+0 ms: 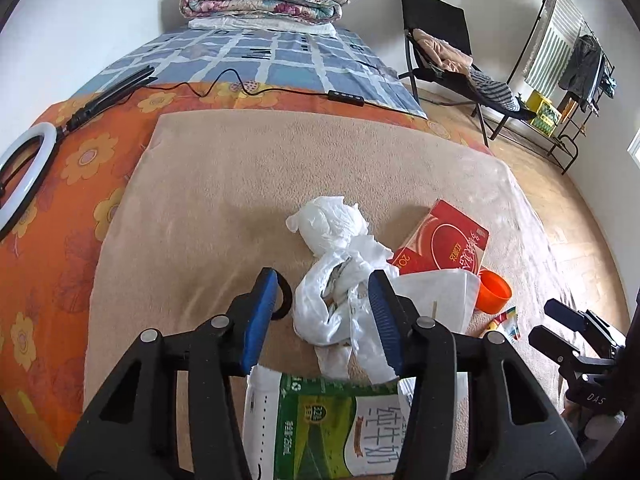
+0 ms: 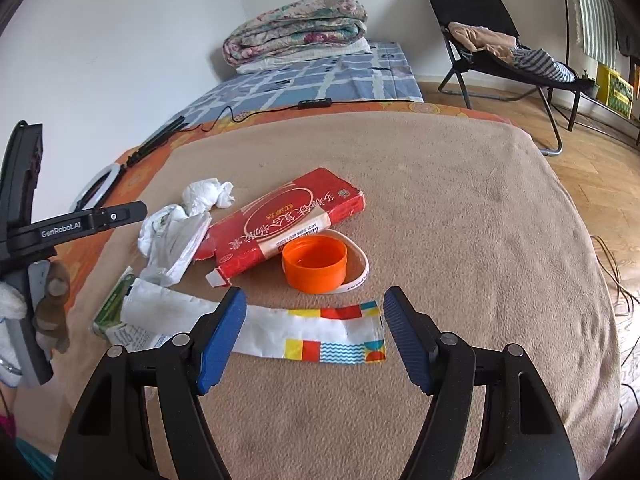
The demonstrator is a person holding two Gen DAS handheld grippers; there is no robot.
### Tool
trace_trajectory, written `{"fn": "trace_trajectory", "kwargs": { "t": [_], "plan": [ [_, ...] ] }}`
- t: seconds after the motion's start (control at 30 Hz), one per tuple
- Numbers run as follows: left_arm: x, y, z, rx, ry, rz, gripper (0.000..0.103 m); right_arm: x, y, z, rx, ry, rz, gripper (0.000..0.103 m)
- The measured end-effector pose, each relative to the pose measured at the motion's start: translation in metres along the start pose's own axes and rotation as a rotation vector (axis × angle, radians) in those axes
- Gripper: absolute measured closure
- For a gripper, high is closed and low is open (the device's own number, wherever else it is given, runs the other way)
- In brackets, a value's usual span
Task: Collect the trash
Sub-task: 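Grasp the white plastic bag with the left tool while the right tool grasps the orange cap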
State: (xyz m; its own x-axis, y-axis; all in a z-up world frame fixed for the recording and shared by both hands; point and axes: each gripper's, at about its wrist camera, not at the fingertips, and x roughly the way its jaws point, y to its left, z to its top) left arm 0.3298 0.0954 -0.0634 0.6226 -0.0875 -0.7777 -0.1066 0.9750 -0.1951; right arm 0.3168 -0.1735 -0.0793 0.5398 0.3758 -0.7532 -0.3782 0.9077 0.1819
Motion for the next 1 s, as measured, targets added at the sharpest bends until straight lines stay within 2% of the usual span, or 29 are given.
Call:
{"fn": "trace_trajectory", "kwargs": {
  "t": [0.13,0.17,0.2,0.37,0.47,0.5,0.53,0.63,0.73,1.0],
  "plan": [
    [0.020,-0.002,0.001,0.032,0.034,0.009,0.055,0.014,-0.001,0.005,-0.016,0.006,-0.010,0.032],
    [0.025,-0.003,0.000,0.039,0.045,0.012,0.057,0.017,-0.001,0.006,-0.019,0.009,-0.012,0.032],
    [0.029,-0.004,-0.001,0.046,0.056,0.015,0.067,0.020,-0.001,0.006,-0.021,0.012,-0.013,0.032],
    [0.035,-0.008,-0.004,0.061,0.055,0.019,0.071,0.033,0.000,0.010,-0.039,0.019,-0.019,0.032],
    [0.036,-0.007,-0.005,0.057,0.054,0.023,0.082,0.038,0.000,0.012,-0.042,0.022,-0.016,0.032],
    [0.036,-0.007,-0.005,0.059,0.055,0.031,0.092,0.039,0.000,0.012,-0.045,0.024,-0.016,0.032],
    [0.037,-0.007,-0.006,0.061,0.058,0.042,0.095,0.041,0.000,0.012,-0.048,0.027,-0.017,0.032],
    [0.037,-0.004,-0.006,0.054,0.057,0.039,0.095,0.046,0.001,0.013,-0.067,0.037,-0.030,0.042],
    [0.036,-0.003,-0.006,0.048,0.053,0.038,0.095,0.051,0.001,0.013,-0.075,0.055,-0.018,0.058],
    [0.027,-0.002,-0.003,0.031,0.030,0.026,0.096,0.035,-0.006,0.015,-0.039,0.018,-0.001,0.059]
  ]
}}
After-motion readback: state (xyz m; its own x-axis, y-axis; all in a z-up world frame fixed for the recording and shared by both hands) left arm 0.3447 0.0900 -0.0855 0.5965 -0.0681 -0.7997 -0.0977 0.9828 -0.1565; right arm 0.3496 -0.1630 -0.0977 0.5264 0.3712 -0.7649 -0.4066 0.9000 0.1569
